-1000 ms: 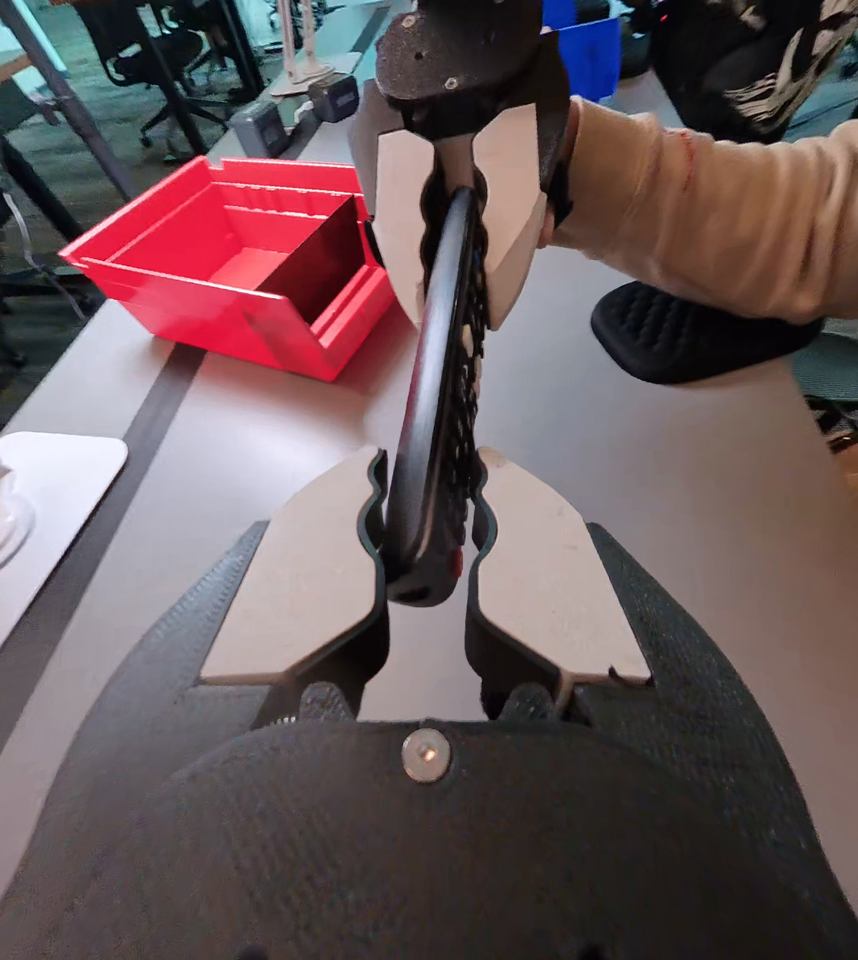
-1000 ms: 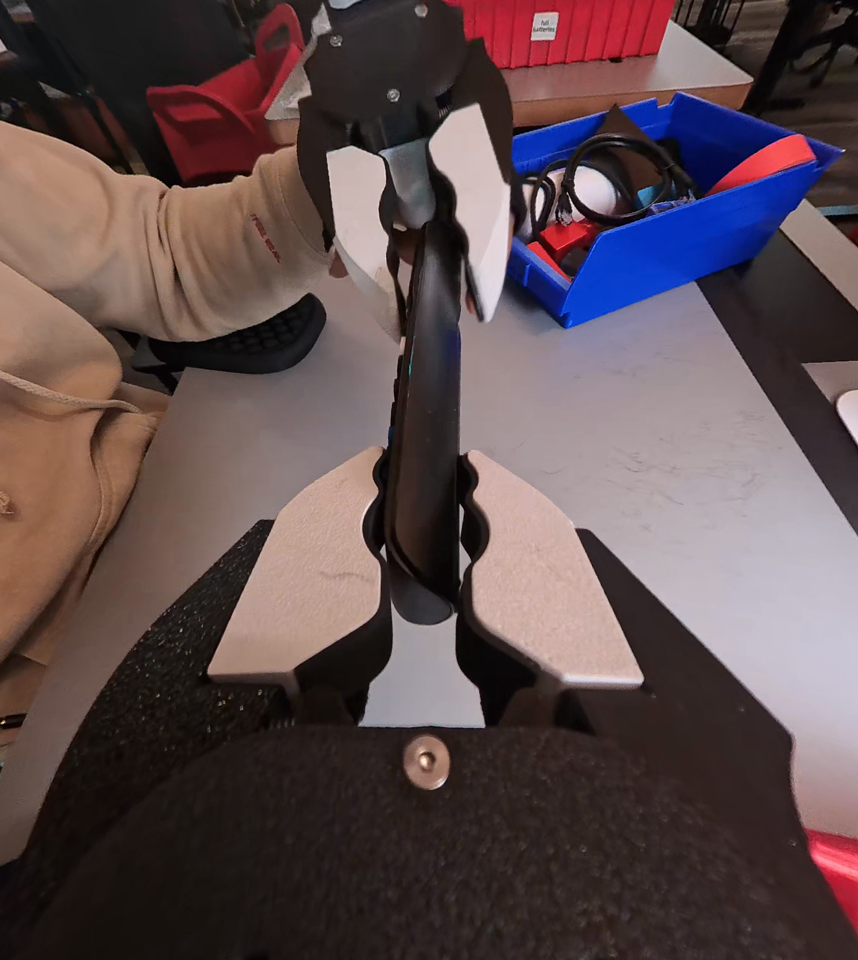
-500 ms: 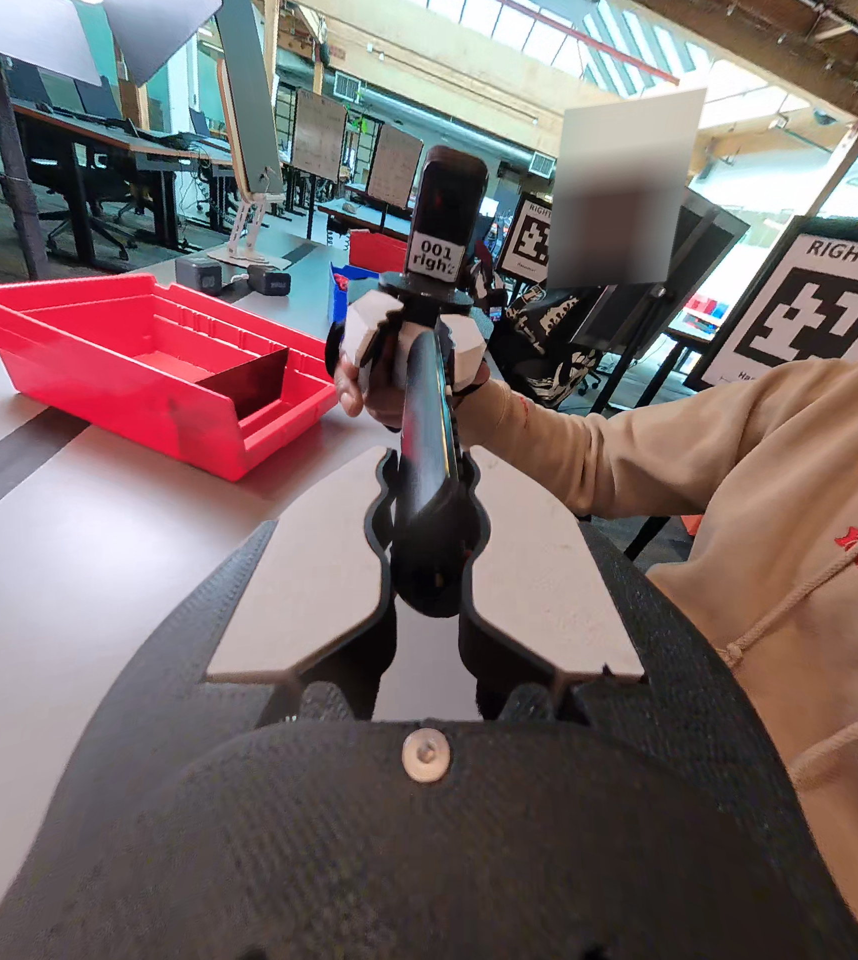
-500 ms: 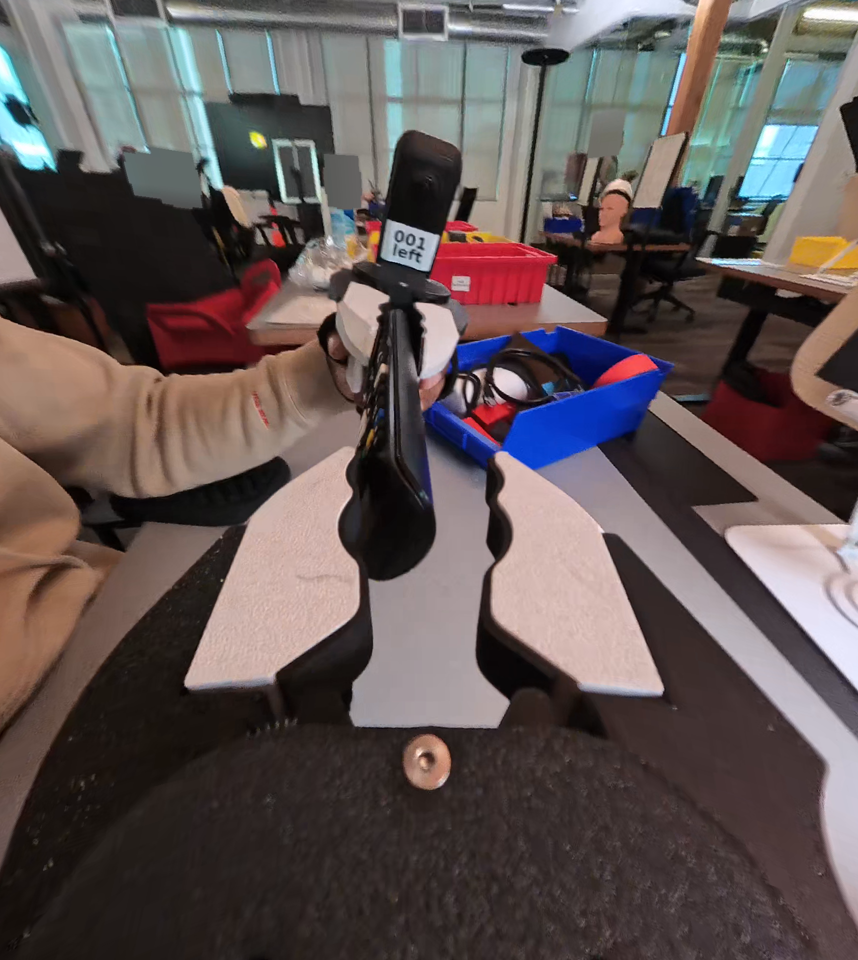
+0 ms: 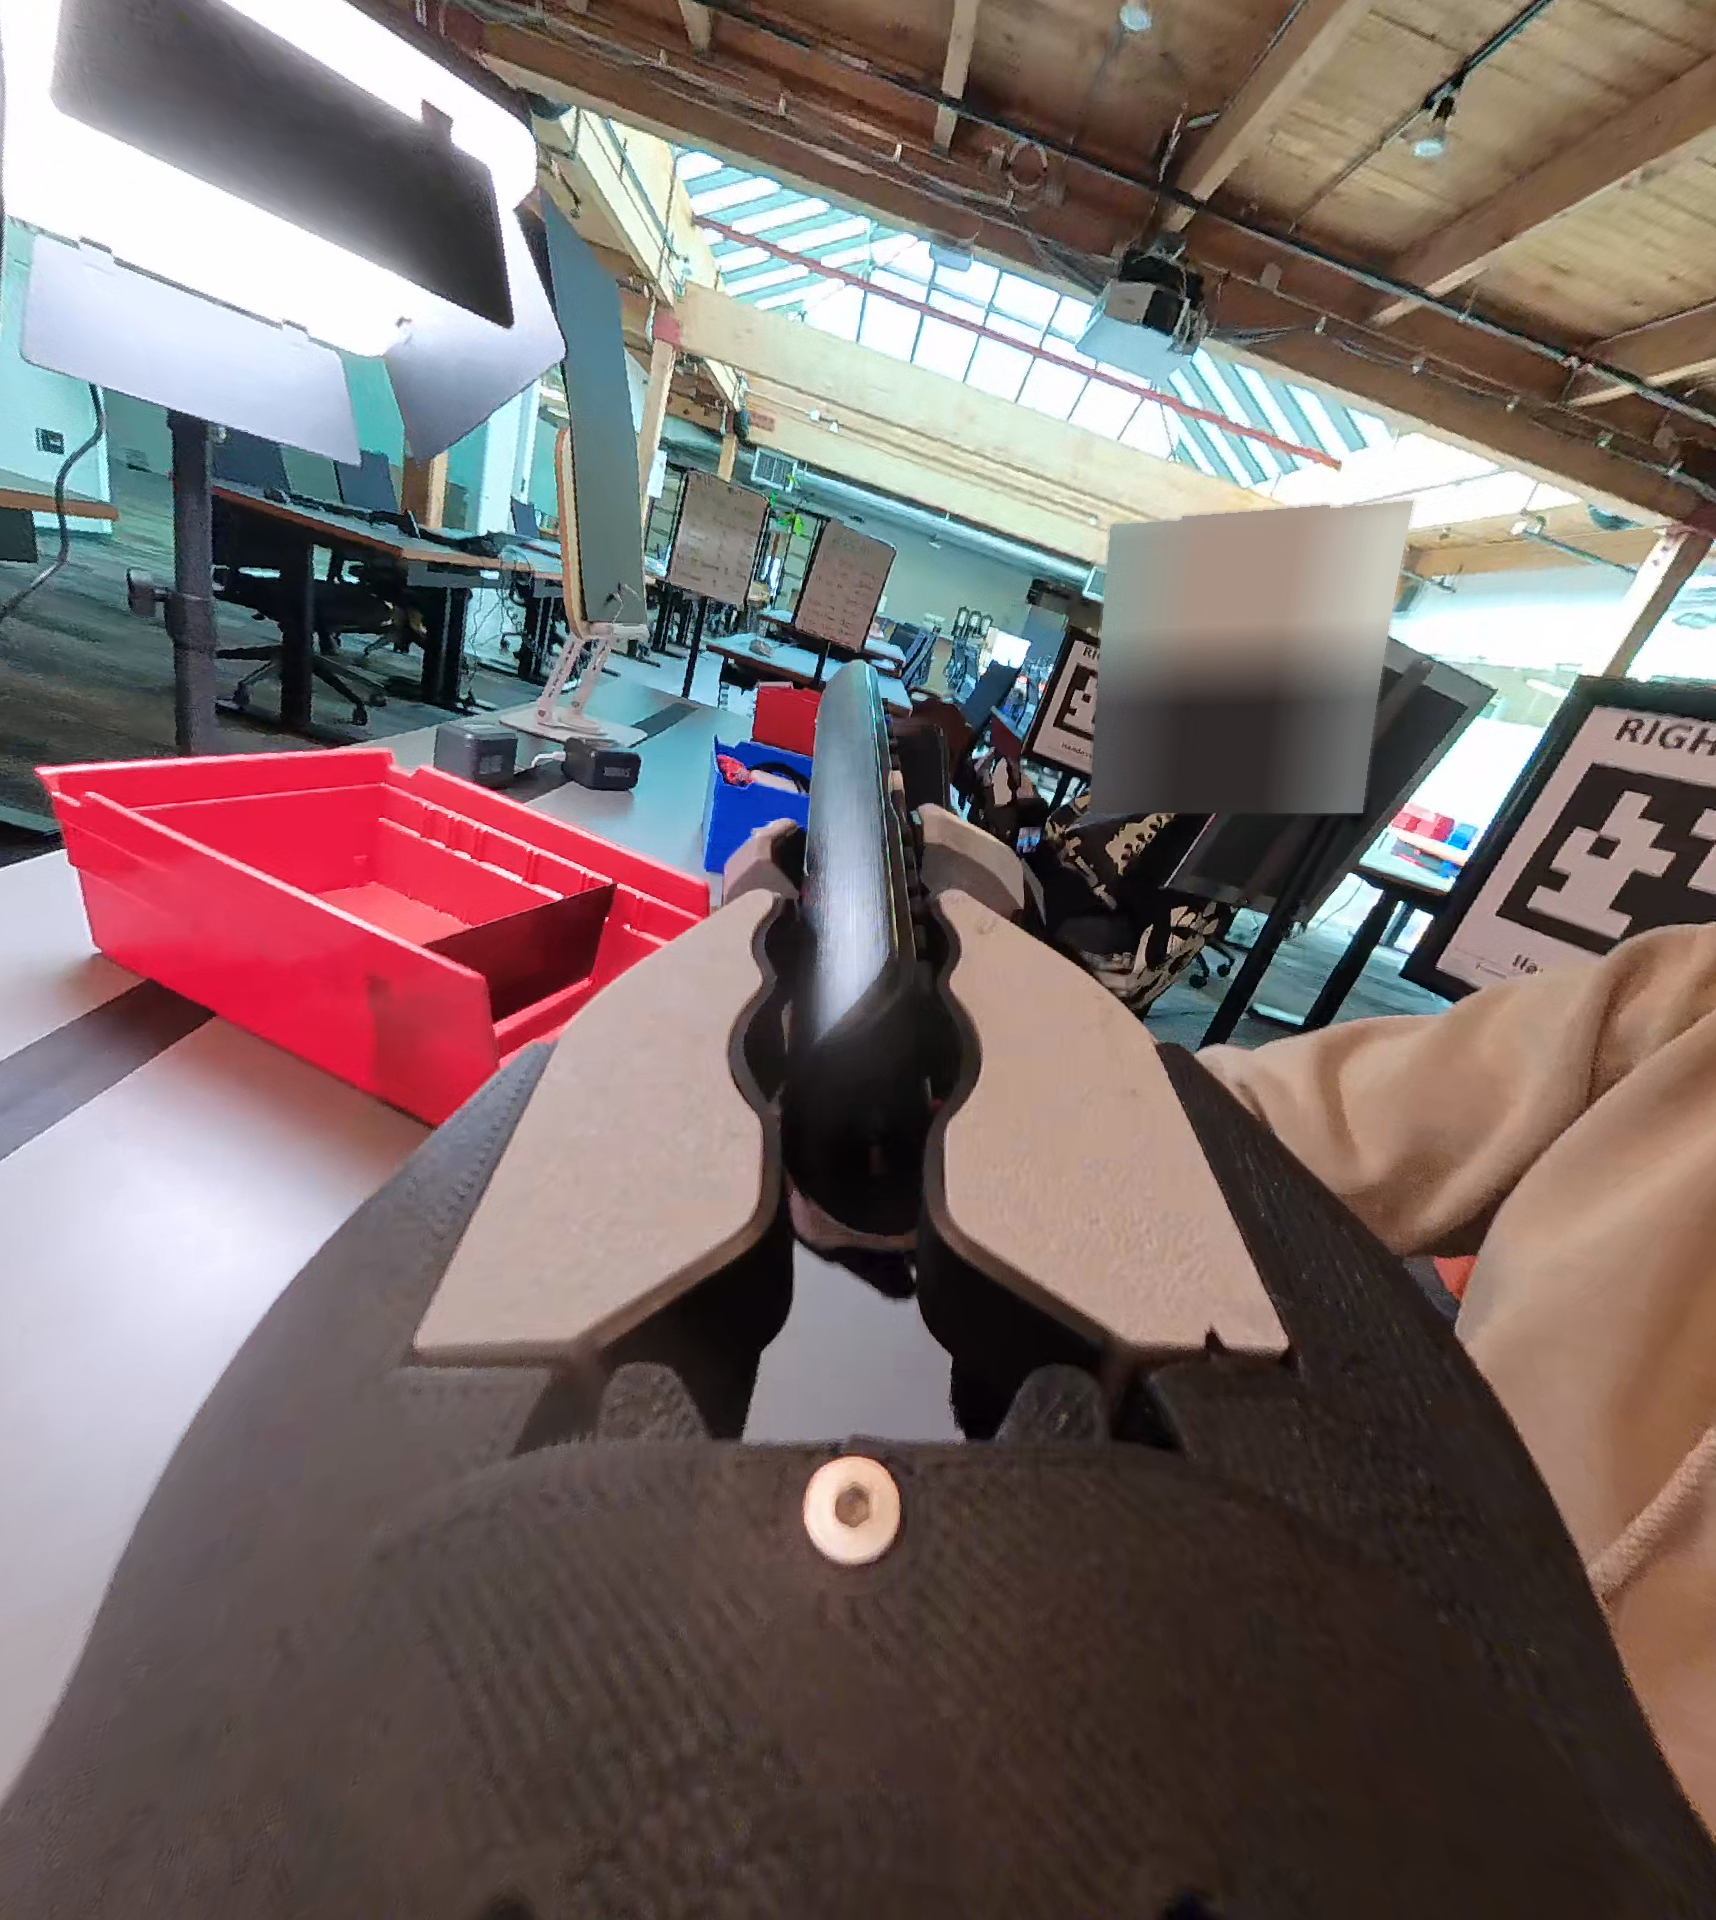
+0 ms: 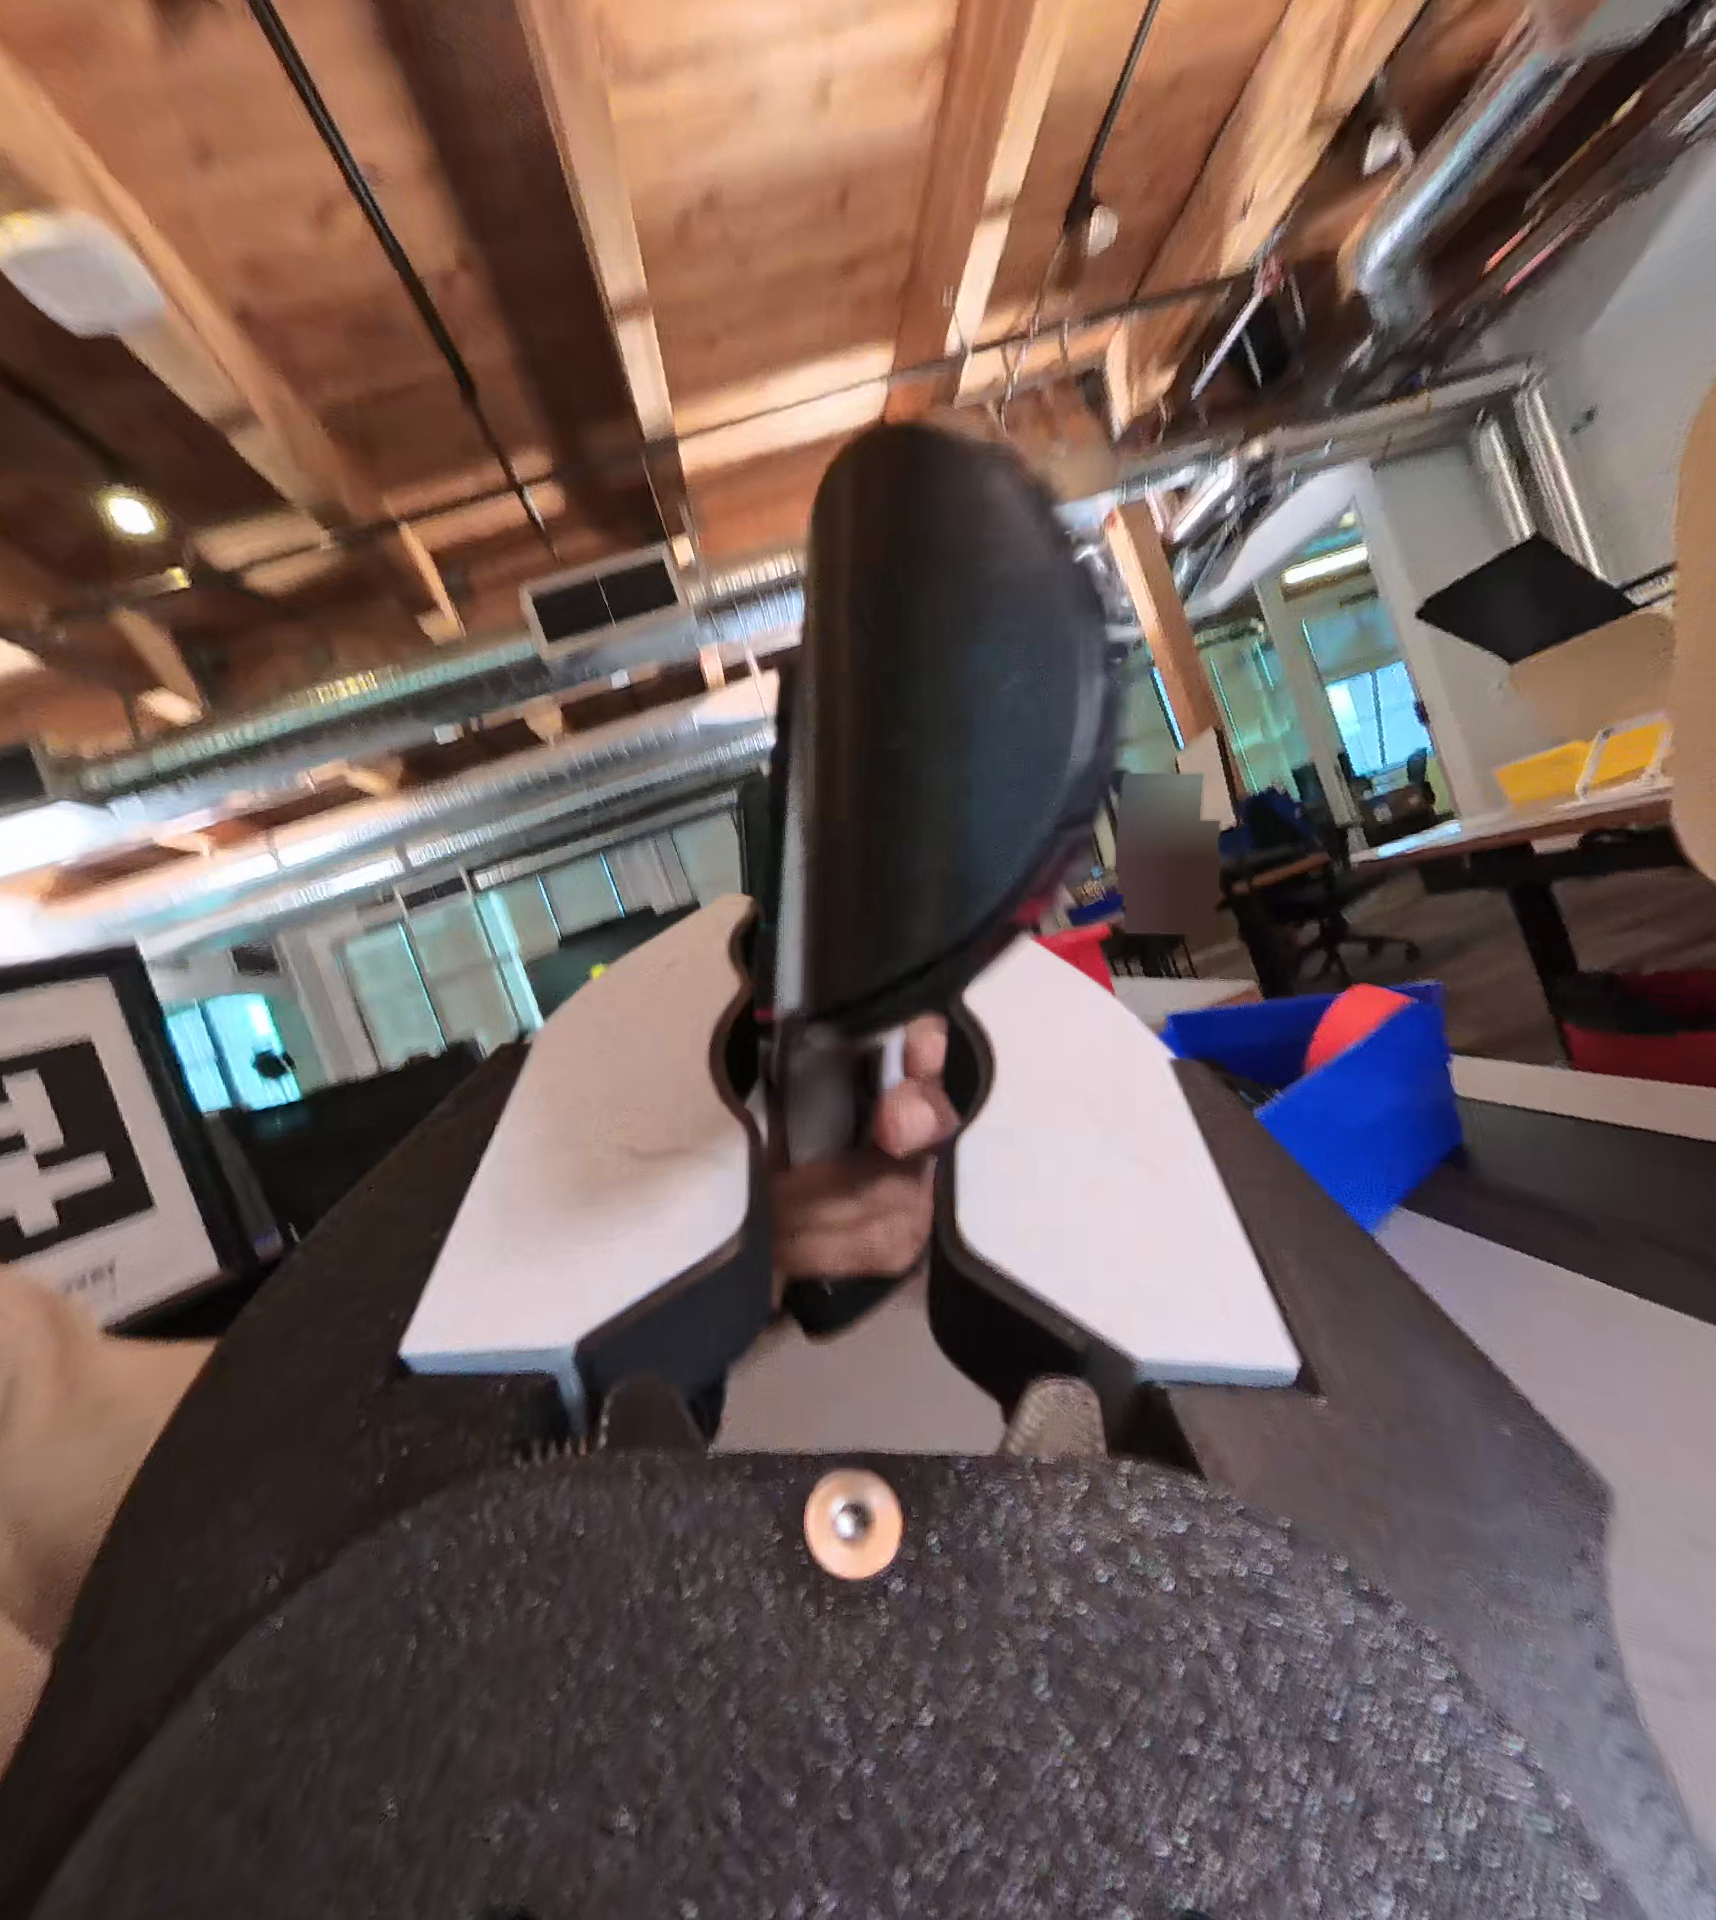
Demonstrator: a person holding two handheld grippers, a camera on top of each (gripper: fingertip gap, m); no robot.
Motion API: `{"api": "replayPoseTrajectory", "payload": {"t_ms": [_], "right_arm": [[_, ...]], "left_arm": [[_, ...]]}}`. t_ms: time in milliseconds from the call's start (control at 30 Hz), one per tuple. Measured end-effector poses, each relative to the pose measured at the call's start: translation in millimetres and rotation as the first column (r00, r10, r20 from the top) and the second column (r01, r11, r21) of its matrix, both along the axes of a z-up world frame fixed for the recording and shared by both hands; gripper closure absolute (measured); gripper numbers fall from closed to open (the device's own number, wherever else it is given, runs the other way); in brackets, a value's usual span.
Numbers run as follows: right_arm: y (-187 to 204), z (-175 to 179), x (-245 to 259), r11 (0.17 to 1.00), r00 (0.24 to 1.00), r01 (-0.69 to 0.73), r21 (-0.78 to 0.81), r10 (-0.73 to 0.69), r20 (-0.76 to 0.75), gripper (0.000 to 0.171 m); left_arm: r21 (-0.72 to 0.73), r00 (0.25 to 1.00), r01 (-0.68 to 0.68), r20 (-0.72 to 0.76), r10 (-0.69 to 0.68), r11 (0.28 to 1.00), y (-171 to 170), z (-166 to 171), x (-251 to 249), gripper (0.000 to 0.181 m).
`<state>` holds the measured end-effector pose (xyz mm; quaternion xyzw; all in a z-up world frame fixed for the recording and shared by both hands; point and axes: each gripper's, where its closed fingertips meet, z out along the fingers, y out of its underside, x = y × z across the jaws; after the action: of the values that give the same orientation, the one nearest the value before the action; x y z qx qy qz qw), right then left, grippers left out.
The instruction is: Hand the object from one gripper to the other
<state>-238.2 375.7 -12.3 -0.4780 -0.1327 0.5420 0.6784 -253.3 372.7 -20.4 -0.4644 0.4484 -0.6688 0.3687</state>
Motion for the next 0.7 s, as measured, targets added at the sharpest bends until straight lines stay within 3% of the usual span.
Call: {"api": "replayPoseTrajectory", "payload": {"t_ms": [167, 367, 500, 600, 700], "right_arm": [[11, 23, -4, 1.000, 0.989, 0.013, -0.021, -0.016, -0.149, 0.146], [11, 81, 6, 0.994, 0.956, 0.034, 0.102, -0.003, -0.295, 0.146], [2, 117, 26, 0.972, 0.918, 0.092, 0.215, 0.001, -0.397, 0.146], [-2, 119, 27, 0.955, 0.920, 0.151, 0.253, -0.042, -0.389, 0.146], [-4, 116, 21, 0.968, 0.924, 0.093, 0.234, 0.003, -0.382, 0.146]], "left_arm": [[-0.094, 0.980, -0.112, 0.154, 0.126, 0.989, 13, 31, -3, 0.157], [-0.117, 0.870, -0.255, 0.405, 0.281, 0.960, 20, 78, -15, 0.148], [-0.134, 0.809, -0.249, 0.515, 0.282, 0.959, 9, 101, -7, 0.149], [-0.194, 0.758, -0.243, 0.573, 0.311, 0.950, 6, 107, -7, 0.158], [-0.240, 0.733, -0.189, 0.611, 0.299, 0.952, 5, 102, -8, 0.161]]}}
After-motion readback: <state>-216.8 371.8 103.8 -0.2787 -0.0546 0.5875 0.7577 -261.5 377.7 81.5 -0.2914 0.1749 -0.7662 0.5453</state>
